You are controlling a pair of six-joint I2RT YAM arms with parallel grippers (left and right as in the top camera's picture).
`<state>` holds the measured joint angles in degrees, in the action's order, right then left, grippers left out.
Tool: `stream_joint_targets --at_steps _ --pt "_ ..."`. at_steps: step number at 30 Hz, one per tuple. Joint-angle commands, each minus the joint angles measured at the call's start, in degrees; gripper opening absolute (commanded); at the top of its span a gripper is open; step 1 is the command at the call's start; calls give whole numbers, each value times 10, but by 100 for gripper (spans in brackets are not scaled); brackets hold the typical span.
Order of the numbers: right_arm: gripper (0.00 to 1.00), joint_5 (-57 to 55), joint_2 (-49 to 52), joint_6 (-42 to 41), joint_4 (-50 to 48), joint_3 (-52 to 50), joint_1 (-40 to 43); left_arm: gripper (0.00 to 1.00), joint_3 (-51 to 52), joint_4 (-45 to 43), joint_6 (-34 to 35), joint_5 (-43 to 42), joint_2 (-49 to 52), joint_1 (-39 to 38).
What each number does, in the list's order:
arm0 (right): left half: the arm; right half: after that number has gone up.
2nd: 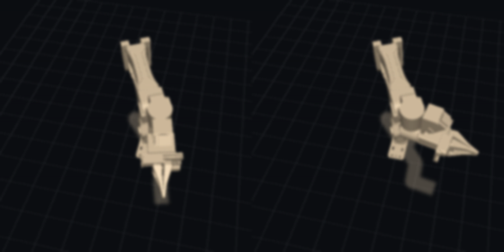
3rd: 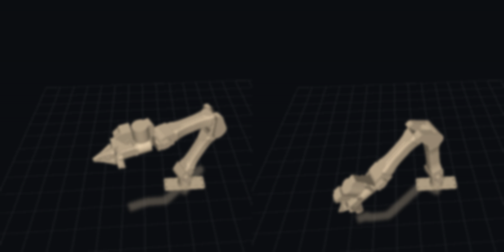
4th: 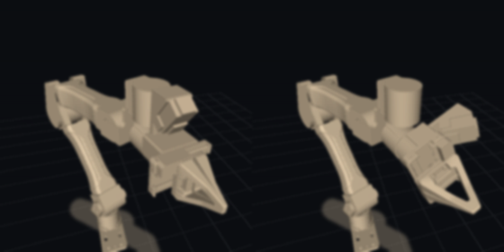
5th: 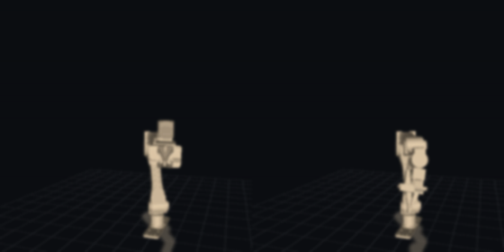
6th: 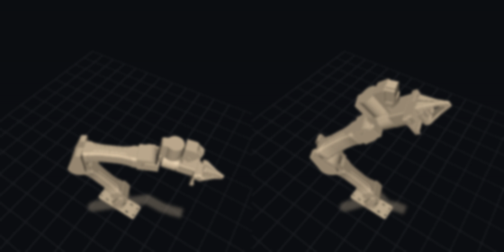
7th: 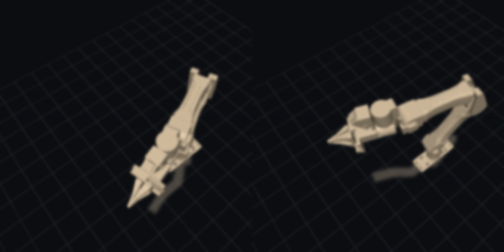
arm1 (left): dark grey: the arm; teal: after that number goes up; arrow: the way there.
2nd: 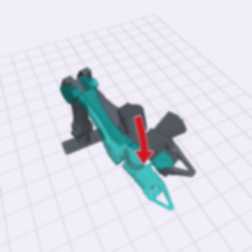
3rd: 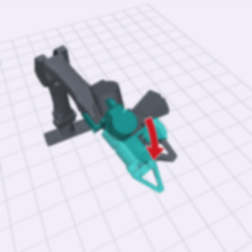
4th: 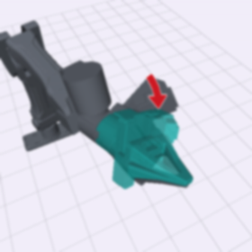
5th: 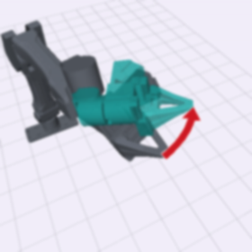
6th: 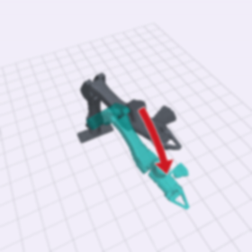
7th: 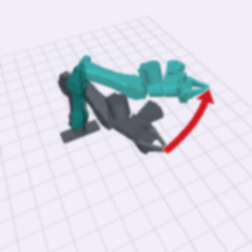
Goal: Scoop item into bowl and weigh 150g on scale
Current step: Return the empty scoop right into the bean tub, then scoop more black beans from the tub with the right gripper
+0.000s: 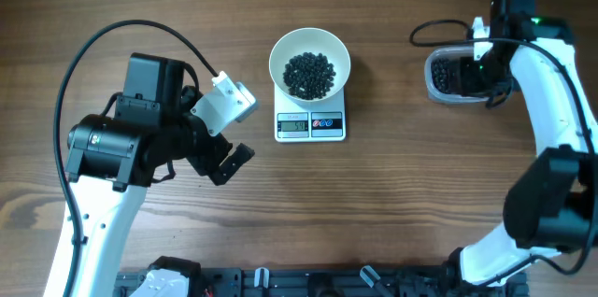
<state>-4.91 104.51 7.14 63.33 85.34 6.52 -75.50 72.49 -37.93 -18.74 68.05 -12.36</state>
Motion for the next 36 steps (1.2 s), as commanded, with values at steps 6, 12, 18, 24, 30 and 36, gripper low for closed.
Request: stream_joint_targets --at_steps 6,12,18,24,30,36 --pt "4 114 45 65 2 -5 0 100 -7 0 -11 -1 0 4" --pt "5 199 45 94 11 -5 2 100 -7 0 -10 -1 0 4" --pt "4 247 46 93 19 -5 24 100 -7 0 -11 -1 0 4" --pt "4 341 53 89 23 -5 78 100 -7 0 -10 -1 0 4" --pt "4 355 71 62 23 -6 118 100 -7 0 -11 -1 0 4" --pt "4 423 105 59 20 -6 151 100 -7 0 -10 -1 0 4"
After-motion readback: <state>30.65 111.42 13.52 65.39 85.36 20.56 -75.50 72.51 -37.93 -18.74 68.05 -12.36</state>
